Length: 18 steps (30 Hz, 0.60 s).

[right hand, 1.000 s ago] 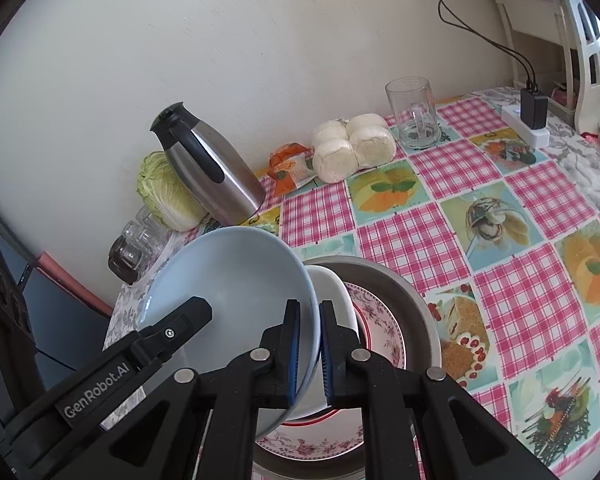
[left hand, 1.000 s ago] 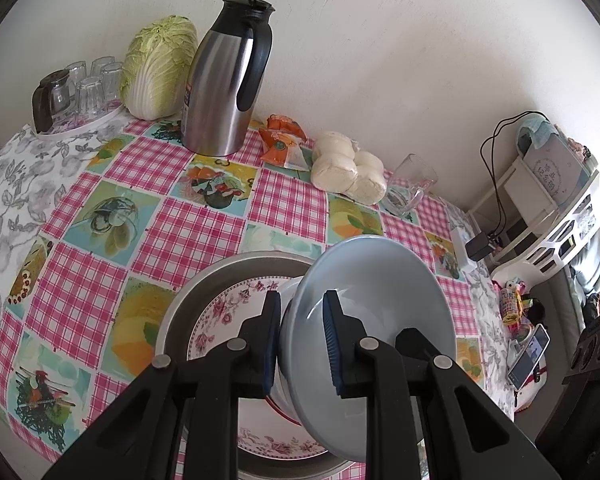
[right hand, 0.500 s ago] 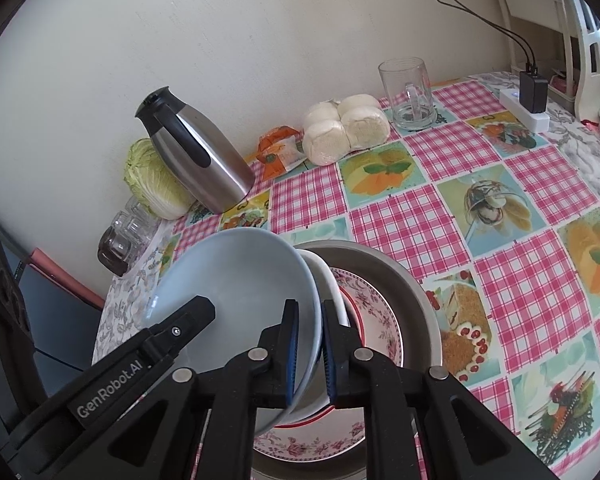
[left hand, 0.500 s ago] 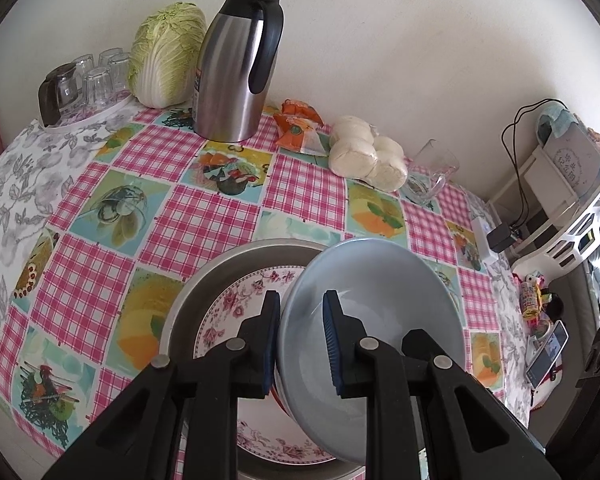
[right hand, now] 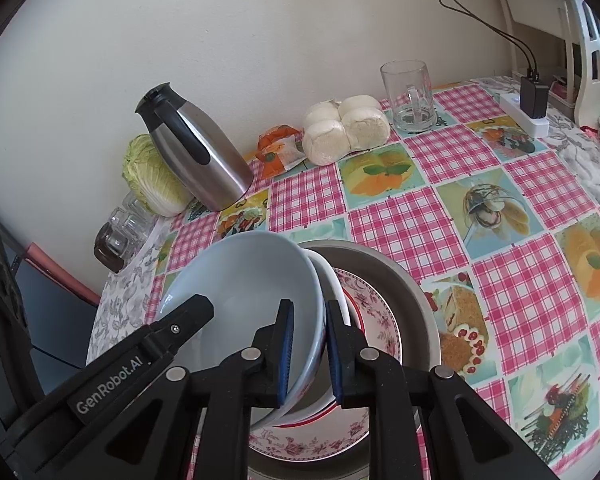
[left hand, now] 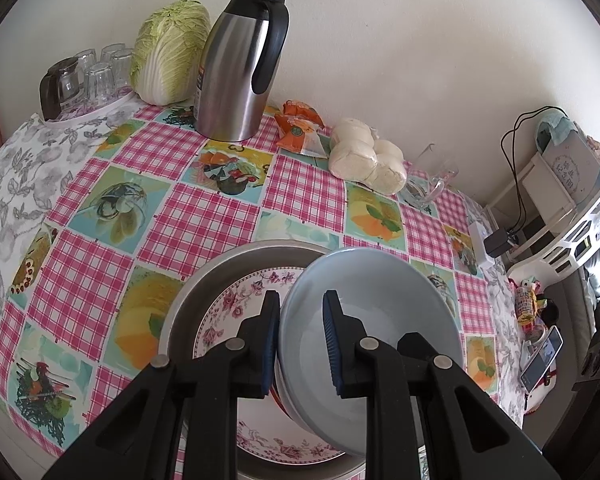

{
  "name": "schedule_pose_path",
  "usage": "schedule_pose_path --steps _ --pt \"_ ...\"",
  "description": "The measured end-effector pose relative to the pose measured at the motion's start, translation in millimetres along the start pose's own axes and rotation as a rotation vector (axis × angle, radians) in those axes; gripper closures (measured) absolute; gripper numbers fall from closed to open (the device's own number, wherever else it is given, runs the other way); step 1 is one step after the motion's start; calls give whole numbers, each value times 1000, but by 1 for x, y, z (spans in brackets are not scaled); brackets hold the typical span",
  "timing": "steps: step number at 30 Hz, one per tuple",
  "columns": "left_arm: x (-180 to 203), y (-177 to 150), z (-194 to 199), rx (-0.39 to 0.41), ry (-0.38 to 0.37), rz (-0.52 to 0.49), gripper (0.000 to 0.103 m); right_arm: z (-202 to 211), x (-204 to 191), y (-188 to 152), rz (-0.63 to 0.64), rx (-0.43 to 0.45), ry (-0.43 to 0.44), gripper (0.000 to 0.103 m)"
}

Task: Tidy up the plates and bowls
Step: 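Lower the pale round bowl onto the stacked bowls with both tools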

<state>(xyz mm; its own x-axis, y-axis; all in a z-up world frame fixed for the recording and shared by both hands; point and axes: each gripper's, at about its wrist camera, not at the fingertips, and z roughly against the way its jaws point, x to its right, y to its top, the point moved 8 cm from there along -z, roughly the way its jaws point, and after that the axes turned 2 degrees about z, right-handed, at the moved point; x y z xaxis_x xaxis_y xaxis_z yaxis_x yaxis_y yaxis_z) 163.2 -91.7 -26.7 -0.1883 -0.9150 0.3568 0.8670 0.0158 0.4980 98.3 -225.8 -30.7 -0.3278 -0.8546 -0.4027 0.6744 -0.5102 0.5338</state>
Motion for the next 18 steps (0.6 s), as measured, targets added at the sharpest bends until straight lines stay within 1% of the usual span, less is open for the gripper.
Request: schedule_pose_path --steps 2,6,7,8,9,11,18 --pt "0 1 1 5 -1 -1 81 0 0 0 -5 -1 4 79" --pt "0 1 1 13 1 2 81 1 -2 -1 7 1 -5 78" --pt "-1 2 0 16 4 2 82 1 -2 0 10 4 -3 76" --pt "-1 2 0 18 11 0 85 2 -3 0 13 4 -1 73" --pt "-2 2 0 24 22 -1 89 2 -3 0 14 6 -2 73" --pt "-5 2 -1 30 19 8 90 3 -4 0 15 8 1 70" --pt "-4 3 -1 37 22 3 90 3 -4 1 14 4 9 69"
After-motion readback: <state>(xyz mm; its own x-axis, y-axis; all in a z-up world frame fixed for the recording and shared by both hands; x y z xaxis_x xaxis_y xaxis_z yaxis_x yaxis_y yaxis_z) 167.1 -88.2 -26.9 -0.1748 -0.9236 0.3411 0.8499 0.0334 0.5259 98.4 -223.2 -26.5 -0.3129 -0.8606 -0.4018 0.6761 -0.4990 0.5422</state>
